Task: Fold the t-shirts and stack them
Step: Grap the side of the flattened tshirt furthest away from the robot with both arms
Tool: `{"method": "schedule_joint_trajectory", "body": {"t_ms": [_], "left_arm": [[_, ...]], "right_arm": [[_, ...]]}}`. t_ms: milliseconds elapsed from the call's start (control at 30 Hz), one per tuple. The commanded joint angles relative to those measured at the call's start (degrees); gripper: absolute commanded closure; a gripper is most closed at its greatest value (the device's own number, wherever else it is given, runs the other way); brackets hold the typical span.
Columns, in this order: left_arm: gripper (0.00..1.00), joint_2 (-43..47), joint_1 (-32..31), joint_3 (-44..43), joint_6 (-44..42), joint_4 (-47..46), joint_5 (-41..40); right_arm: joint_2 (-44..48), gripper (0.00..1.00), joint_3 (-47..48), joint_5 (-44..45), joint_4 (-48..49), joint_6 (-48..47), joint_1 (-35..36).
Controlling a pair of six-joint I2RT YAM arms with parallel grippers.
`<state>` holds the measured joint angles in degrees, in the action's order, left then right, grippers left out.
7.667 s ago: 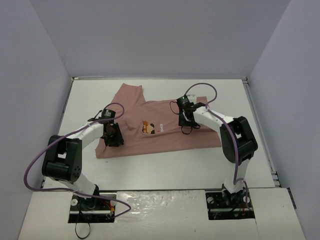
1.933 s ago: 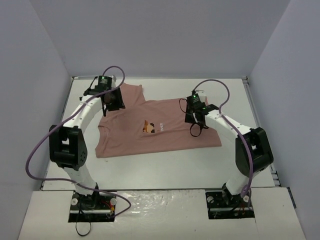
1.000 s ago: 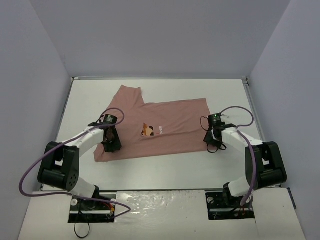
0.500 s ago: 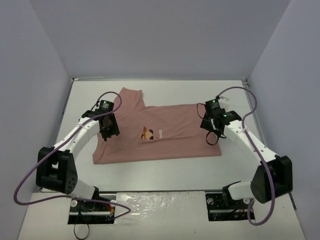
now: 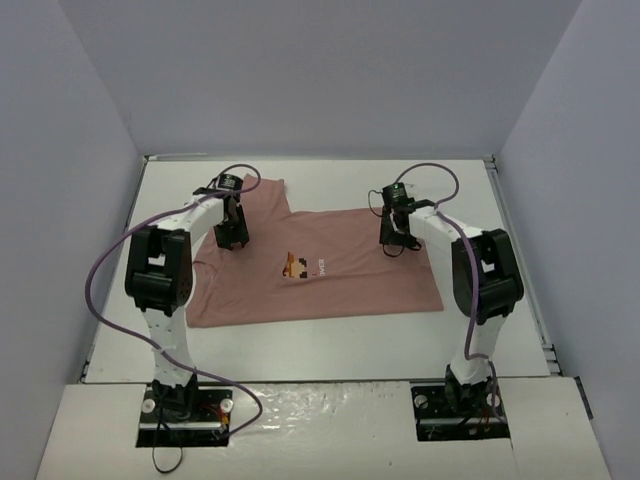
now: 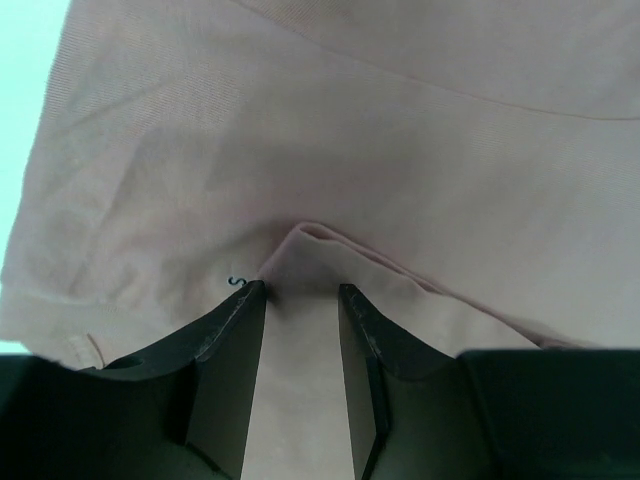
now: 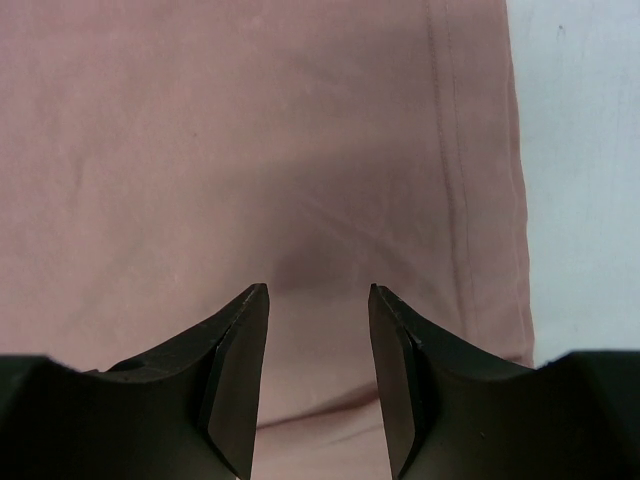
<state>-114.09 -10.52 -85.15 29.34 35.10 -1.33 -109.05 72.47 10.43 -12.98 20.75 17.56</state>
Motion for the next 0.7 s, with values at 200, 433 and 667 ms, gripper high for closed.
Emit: {"method": "schedule_joint_trajectory", "body": {"t_ms": [200,433,667], "left_arm": [[0.68,2.90,1.73,10.79,3.65,-5.33,3.35],[0.68,10.52,1.78,22.52,6.60,-5.58,4.43],[0.68,18.39,1.95,24.40,7.36,-2.25,6.21]], "right_arm": [[1.47,0.58,-9.52,-0.23,5.60,0.79,-2.36],[9.77,0.58,-18.95,3.12,0.94,6.07,-2.36],[15.26,0.58,-19.45,4.48,-3.74,7.74,-2.36]]}}
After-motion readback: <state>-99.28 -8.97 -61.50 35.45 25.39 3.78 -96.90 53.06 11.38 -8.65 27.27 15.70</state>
